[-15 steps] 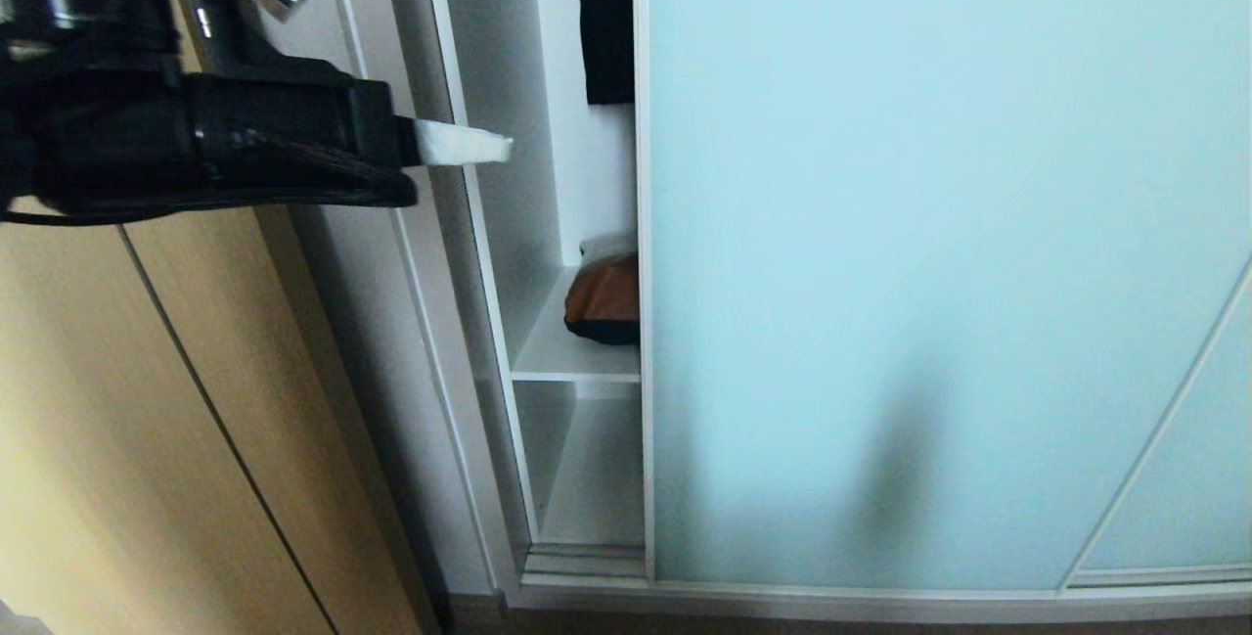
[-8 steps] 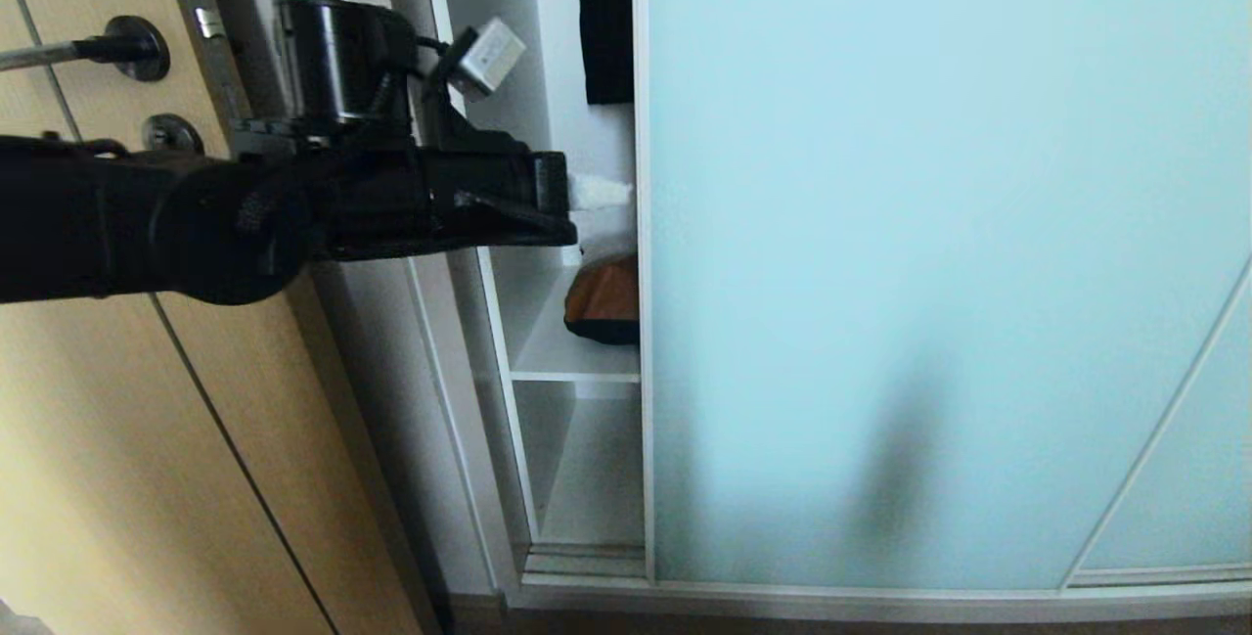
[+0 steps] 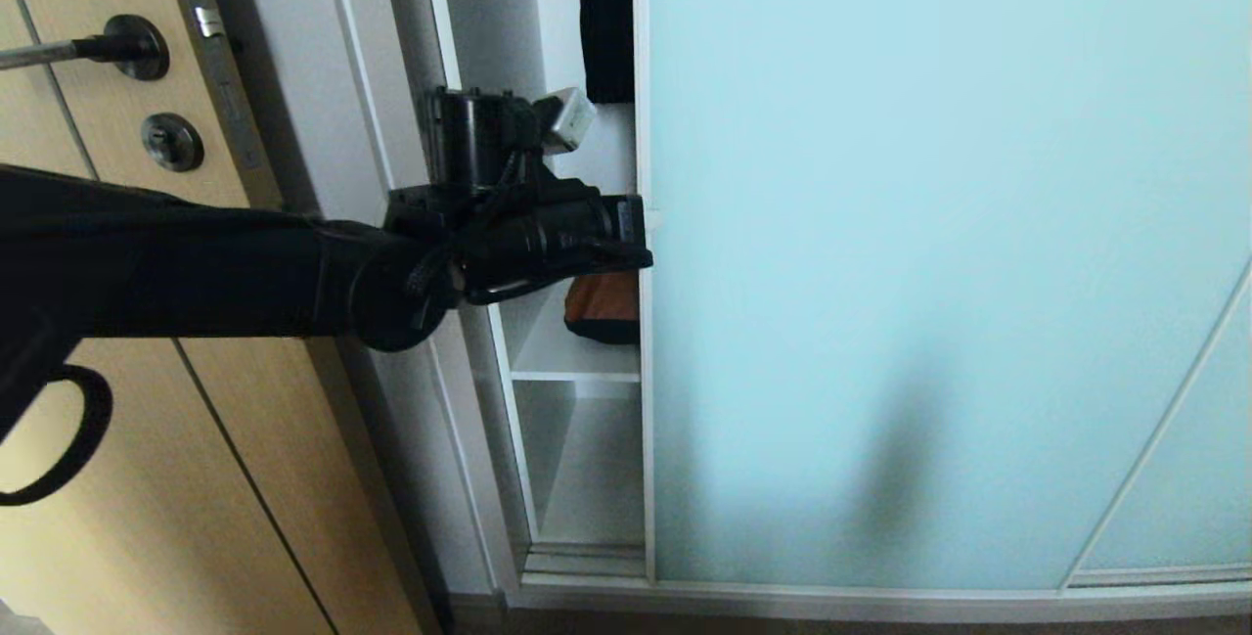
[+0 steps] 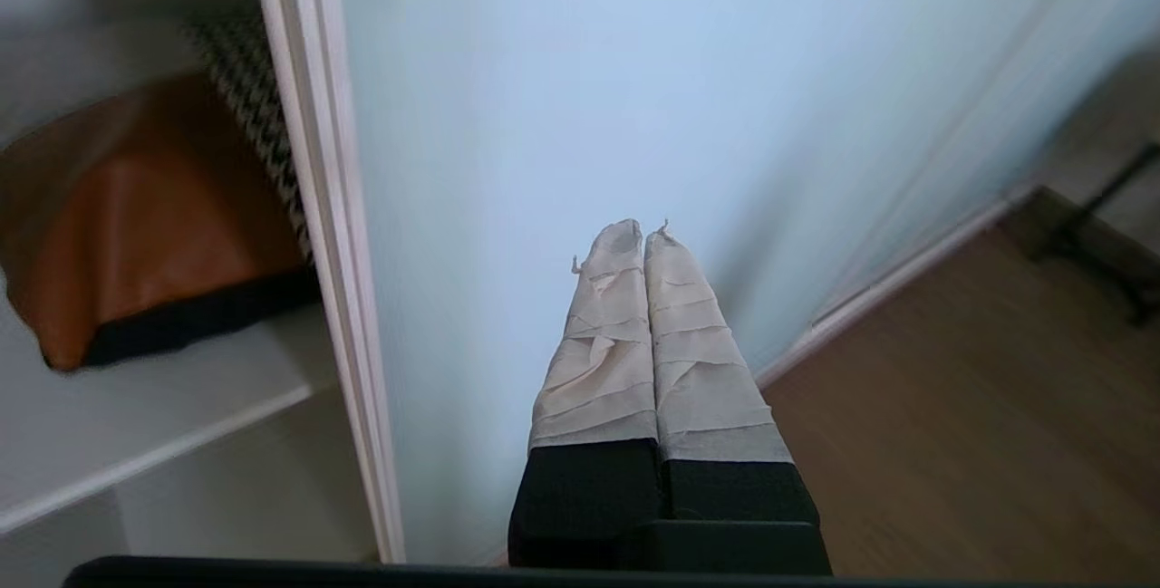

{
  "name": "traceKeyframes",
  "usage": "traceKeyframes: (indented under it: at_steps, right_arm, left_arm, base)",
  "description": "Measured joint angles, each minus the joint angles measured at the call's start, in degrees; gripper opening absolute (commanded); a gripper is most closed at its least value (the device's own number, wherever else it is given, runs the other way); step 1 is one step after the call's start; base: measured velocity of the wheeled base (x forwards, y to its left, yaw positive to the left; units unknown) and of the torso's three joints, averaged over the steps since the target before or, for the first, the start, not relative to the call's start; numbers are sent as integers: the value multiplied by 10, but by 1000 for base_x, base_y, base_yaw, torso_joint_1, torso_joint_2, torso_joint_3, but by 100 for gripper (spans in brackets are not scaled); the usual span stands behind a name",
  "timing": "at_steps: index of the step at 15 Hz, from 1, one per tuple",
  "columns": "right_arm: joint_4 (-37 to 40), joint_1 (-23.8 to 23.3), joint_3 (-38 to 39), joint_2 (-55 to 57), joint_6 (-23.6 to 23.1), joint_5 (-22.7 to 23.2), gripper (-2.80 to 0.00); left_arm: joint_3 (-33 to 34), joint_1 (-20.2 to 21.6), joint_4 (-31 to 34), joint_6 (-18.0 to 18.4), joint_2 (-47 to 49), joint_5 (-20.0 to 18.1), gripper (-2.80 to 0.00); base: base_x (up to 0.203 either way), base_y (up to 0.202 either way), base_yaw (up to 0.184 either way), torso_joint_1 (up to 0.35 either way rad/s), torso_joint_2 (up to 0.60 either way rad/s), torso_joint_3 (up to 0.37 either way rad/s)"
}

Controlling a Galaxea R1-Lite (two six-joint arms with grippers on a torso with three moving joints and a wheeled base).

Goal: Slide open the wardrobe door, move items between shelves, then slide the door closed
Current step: Close the door

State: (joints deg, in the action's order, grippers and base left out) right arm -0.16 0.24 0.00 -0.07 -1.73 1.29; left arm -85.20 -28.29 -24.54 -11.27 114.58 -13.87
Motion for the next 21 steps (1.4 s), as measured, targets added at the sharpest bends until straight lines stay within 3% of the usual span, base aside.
traceKeyframes:
  at_steps: [6, 21]
  right_arm:
    - [0, 0, 0, 0, 0, 0, -280]
    - [0, 0, 0, 0, 0, 0, -280]
  left_arm:
    - [-89, -16, -2, -60, 69, 92, -280]
    - [-125, -26, -3, -76, 125, 93, -280]
  base:
    - [0, 0, 0, 0, 0, 0]
    - [0, 0, 0, 0, 0, 0]
